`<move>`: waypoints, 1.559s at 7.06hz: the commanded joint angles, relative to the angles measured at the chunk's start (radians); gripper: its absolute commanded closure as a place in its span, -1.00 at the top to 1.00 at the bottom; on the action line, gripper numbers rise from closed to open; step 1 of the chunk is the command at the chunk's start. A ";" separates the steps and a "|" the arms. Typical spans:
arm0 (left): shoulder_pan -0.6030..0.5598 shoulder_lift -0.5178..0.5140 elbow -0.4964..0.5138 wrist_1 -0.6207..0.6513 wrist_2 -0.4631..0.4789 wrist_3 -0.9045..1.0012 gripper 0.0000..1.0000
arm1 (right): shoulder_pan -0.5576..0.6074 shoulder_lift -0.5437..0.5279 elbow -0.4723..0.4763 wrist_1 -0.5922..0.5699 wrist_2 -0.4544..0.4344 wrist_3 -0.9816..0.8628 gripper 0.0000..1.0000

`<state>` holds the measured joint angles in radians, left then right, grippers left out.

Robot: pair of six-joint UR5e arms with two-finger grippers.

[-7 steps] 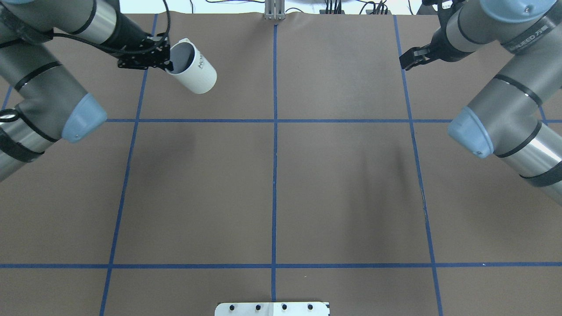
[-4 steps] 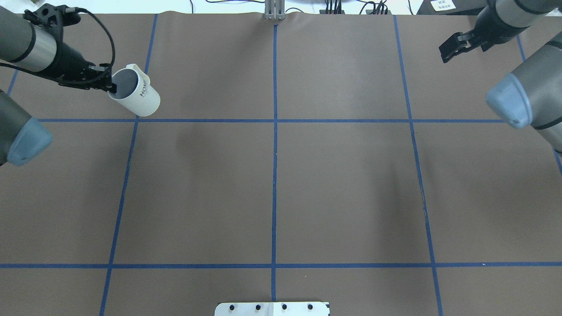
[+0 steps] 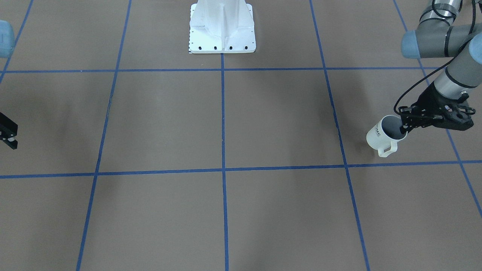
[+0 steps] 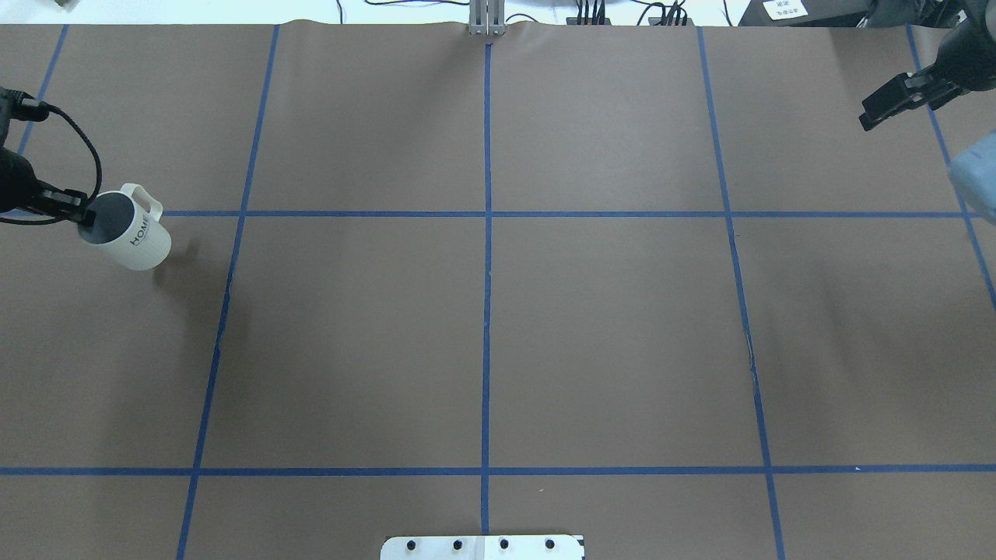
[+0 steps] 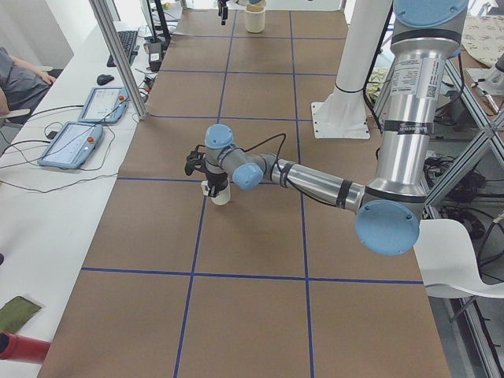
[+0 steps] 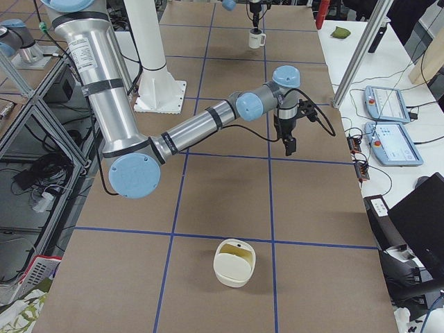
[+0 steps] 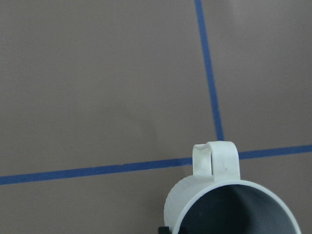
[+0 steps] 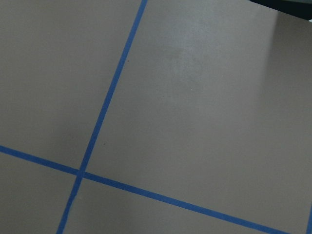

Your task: Left arm hands cup to right arm to dump lemon

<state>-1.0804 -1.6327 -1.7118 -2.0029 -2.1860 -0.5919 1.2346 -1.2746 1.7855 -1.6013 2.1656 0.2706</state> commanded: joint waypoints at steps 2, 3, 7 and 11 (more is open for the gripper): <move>-0.004 0.034 0.009 -0.008 0.000 0.035 -1.00 | 0.019 -0.014 -0.003 0.000 0.000 -0.018 1.00; -0.004 0.034 0.012 -0.010 -0.001 0.035 -1.00 | 0.019 -0.020 -0.003 0.001 -0.001 -0.018 1.00; -0.003 0.034 0.002 -0.013 0.000 0.035 0.54 | 0.020 -0.046 -0.003 0.001 -0.006 -0.018 1.00; -0.208 0.027 -0.032 0.166 -0.014 0.374 1.00 | 0.158 -0.032 -0.033 -0.072 0.076 -0.173 1.00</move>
<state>-1.2055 -1.6049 -1.7349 -1.9385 -2.1966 -0.3860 1.3270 -1.3114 1.7714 -1.6294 2.1851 0.1908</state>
